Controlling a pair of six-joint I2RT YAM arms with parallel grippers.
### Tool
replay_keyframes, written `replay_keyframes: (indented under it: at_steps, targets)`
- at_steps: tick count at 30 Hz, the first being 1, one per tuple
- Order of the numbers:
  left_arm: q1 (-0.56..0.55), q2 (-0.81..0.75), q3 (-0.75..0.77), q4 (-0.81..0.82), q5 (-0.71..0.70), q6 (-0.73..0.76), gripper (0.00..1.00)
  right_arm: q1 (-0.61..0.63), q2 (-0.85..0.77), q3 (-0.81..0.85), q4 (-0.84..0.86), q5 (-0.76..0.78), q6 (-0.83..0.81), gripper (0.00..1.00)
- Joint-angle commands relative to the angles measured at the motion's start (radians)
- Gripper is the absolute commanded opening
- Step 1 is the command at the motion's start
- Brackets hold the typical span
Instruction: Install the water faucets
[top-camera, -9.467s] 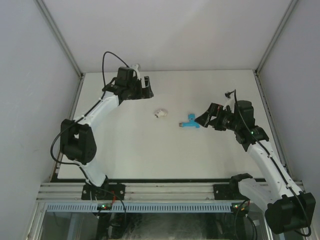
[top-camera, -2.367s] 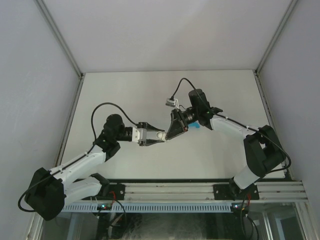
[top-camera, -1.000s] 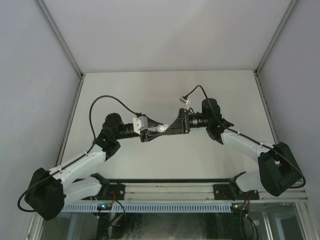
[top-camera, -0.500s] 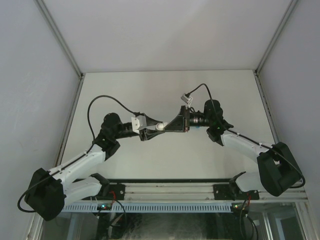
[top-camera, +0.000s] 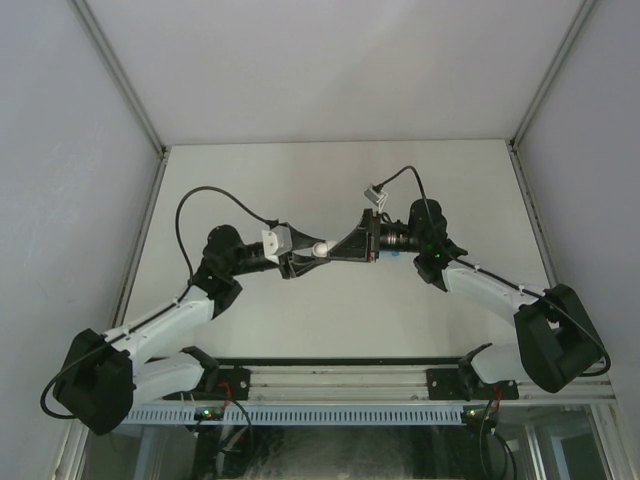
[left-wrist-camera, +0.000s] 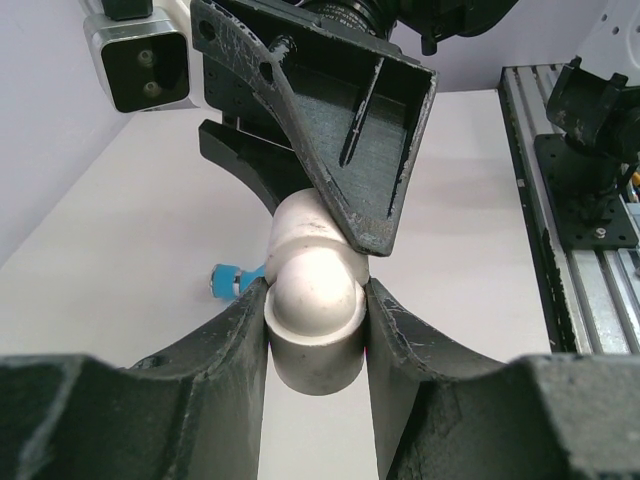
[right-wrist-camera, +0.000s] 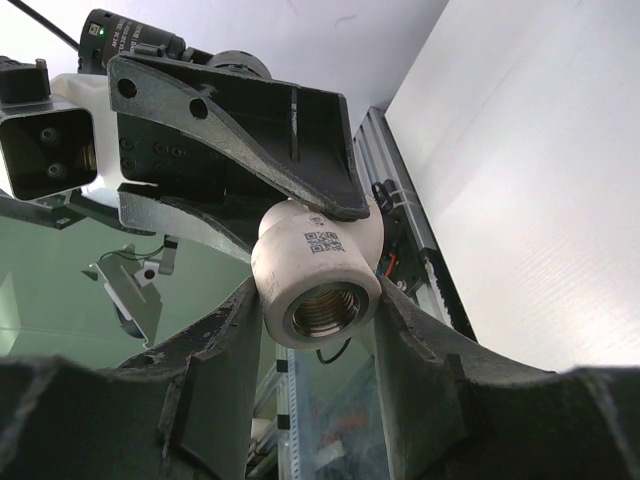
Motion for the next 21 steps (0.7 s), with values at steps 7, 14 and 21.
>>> replay_keyframes:
  at_steps: [7, 14, 21]
  targets:
    - [-0.030, 0.013, -0.023, 0.114, 0.065, -0.049, 0.31, 0.039, 0.012, 0.009, 0.075, 0.073, 0.027, 0.16]
    - [-0.030, 0.024, -0.017, 0.115, 0.044, -0.055, 0.14, 0.054, 0.015, 0.009, 0.064, 0.081, 0.011, 0.16]
    - [-0.016, 0.004, -0.086, 0.193, -0.068, -0.084, 0.00, 0.007, -0.041, 0.008, -0.094, 0.124, -0.112, 0.66]
